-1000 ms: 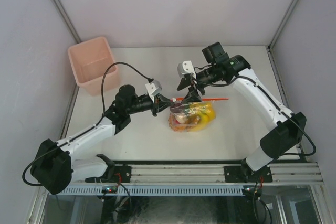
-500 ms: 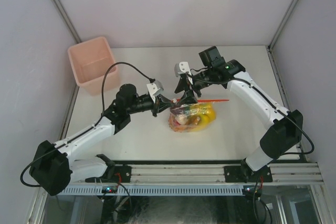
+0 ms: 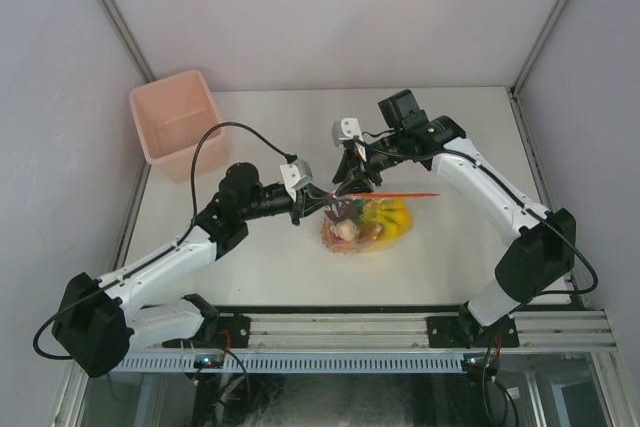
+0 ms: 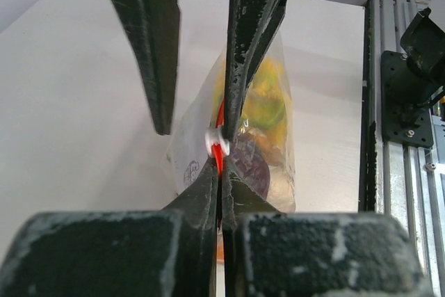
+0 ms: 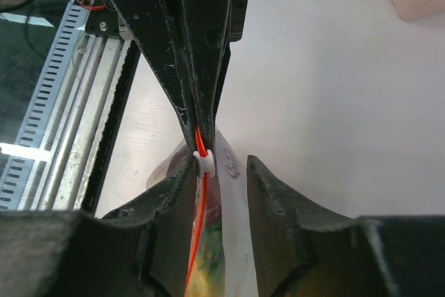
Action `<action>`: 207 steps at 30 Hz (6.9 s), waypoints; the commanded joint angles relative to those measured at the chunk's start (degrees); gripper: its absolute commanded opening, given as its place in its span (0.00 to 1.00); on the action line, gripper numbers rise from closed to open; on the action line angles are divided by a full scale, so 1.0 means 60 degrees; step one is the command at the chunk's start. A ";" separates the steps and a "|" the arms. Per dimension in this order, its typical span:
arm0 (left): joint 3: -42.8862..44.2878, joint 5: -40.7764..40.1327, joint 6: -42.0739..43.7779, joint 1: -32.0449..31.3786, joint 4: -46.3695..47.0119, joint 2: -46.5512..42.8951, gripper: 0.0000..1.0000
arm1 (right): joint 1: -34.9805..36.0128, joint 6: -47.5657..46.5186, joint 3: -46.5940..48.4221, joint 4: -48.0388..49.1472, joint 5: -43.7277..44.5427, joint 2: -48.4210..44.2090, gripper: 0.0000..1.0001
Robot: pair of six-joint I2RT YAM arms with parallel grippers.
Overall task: Open the zip-top bag and remove the fake food
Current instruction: Unzip the zipper food storage bag at the center of the board.
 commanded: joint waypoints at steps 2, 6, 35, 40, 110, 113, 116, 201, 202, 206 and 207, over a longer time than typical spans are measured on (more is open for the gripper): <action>0.0494 -0.0141 0.0265 -0.0071 0.0444 -0.0176 0.00 | 0.0091 0.0111 -0.0175 0.0356 -0.0181 -0.0282 0.30; 0.0486 -0.0216 0.0280 -0.0071 0.0444 -0.0180 0.00 | 0.0106 0.0111 -0.0321 0.0398 -0.0251 -0.0383 0.29; 0.0590 -0.1000 0.0560 -0.0071 0.0004 -0.0288 0.00 | -0.0389 -0.0246 -0.0791 0.0390 0.0457 -0.1147 0.00; 0.0616 -0.1150 0.0578 -0.0071 0.0014 -0.0304 0.00 | -0.0566 -0.0335 -0.0875 0.0370 0.0538 -0.1306 0.00; 0.6272 0.0400 0.1852 0.0792 0.0180 0.6229 0.00 | -0.5998 -0.0753 -0.3807 0.1467 -0.0010 -0.3754 0.00; 0.6269 0.0374 0.1848 0.0806 0.0177 0.6241 0.00 | -0.6166 -0.0860 -0.3803 0.1277 -0.0067 -0.3742 0.00; 0.6268 0.0357 0.1853 0.0807 0.0180 0.6243 0.00 | -0.6313 -0.0938 -0.3806 0.1102 -0.0030 -0.3833 0.00; 0.4889 0.1413 0.3492 0.0485 -0.0043 0.4749 0.00 | -0.4961 0.1291 0.0810 0.0031 0.1154 -0.1324 0.74; 0.4896 0.1372 0.3690 0.0437 -0.0199 0.4655 0.00 | -0.4864 0.1197 0.0921 0.0056 0.1328 -0.1195 0.74; 0.5009 0.1074 0.4676 0.0223 -0.1061 0.4236 0.00 | -0.4640 0.0977 0.1303 0.0090 0.1732 -0.0966 0.74; 0.5052 0.0993 0.4916 0.0147 -0.1302 0.4135 0.00 | -0.4617 0.0946 0.1362 0.0107 0.1784 -0.0968 0.74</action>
